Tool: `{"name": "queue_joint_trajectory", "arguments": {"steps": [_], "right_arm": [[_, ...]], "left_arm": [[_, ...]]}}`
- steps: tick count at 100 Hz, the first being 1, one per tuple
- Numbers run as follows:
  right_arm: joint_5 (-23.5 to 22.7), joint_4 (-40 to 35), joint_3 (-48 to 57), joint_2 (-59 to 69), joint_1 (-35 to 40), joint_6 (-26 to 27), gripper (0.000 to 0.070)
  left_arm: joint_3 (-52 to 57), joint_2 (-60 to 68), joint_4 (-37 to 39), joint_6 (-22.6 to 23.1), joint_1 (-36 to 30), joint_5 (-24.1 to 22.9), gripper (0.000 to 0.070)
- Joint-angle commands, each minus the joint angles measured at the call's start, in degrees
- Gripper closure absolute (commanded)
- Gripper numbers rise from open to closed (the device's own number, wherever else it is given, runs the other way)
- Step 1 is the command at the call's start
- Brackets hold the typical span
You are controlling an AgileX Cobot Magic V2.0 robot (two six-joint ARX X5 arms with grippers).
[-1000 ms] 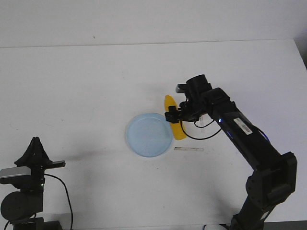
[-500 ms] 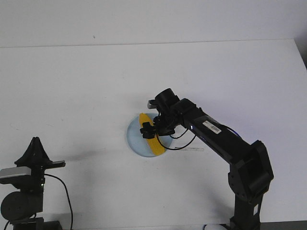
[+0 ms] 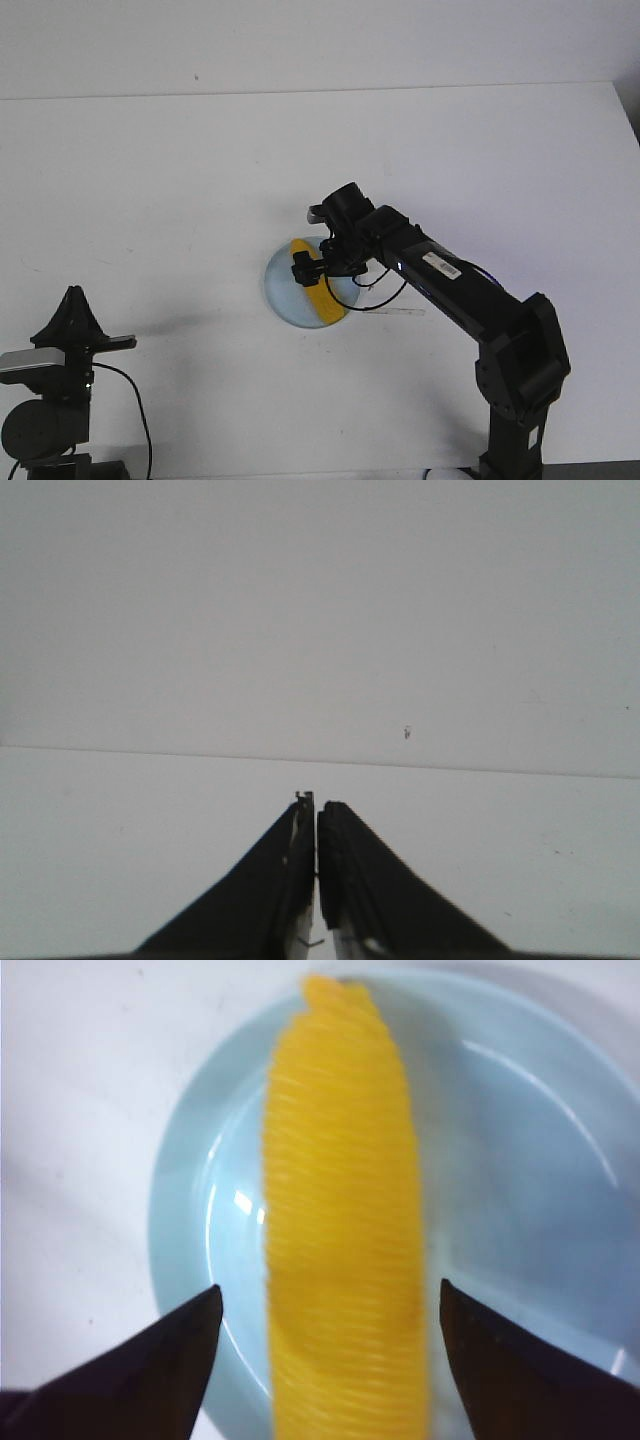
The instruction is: Place corn on plate with both arms
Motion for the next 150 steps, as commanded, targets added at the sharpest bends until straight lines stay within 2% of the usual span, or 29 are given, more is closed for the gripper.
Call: {"name": "queue_joint_trajectory", "arguments": {"steps": [1,12,21,28,38,43,48,54,59,75,84,98,113,124,140,150], "right_arm": [[0.1,1.4,1.0,-0.3,0.3,-1.0,0.0210],[0.4,3.6,1.0,-3.6,0.0,-3.0,0.0211],[3.5,4.0,1.0,-6.4,0.0,-6.1,0.0215],[9.1,4.0,0.6,-8.7,0.0,-8.8,0.0217],[20.2,6.4,-1.9,-12.5,0.0,-11.4,0.0230],[24.8,8.7,-4.3,-14.8,-0.3,-12.6,0.0287],[27.1,11.5,-7.3,-17.3,-0.9,-13.6,0.0379],[27.3,15.0,-11.6,-20.5,-2.1,-14.1,0.0500],[27.0,17.9,-15.5,-23.5,-3.4,-14.2,0.0565],[27.0,27.8,-29.9,-34.5,-8.8,-15.2,0.0587],[26.8,34.6,-38.1,-41.5,-12.9,-17.3,0.0696],[26.6,43.0,-48.2,-51.9,-20.4,-19.5,0.0694],[26.6,48.1,-56.5,-62.3,-27.6,-19.5,0.0694],[26.6,48.6,-61.1,-70.3,-30.9,-19.5,0.0694],[26.6,48.3,-65.7,-80.9,-31.5,-19.5,0.0694],[26.6,45.0,-66.1,-87.3,-31.4,-19.5,0.0694]], "left_arm": [[0.3,-0.1,0.8,0.3,0.1,-0.3,0.0698],[0.3,-0.1,0.7,0.3,0.1,-0.3,0.0697],[0.3,0.0,0.8,0.3,0.1,-0.3,0.0697],[0.3,-0.1,0.7,0.3,0.1,-0.3,0.0697],[0.3,-0.1,0.8,0.3,0.1,-0.3,0.0697],[0.3,-0.1,0.7,0.3,0.1,-0.3,0.0698],[0.3,-0.1,0.8,0.3,0.1,-0.3,0.0697],[0.3,-0.1,0.8,0.3,0.1,-0.3,0.0697],[0.3,-0.1,0.8,0.3,0.1,-0.3,0.0697],[0.3,-0.1,0.8,0.3,0.1,-0.3,0.0697],[0.3,-0.1,0.8,0.3,0.1,-0.3,0.0697],[0.3,-0.1,0.8,0.3,0.1,-0.3,0.0697],[0.3,-0.1,0.8,0.3,0.1,-0.3,0.0698],[0.3,-0.1,0.7,0.3,0.1,-0.3,0.0697],[0.3,-0.1,0.8,0.3,0.1,-0.3,0.0697],[0.3,-0.1,0.8,0.3,0.1,-0.3,0.0697]]}}
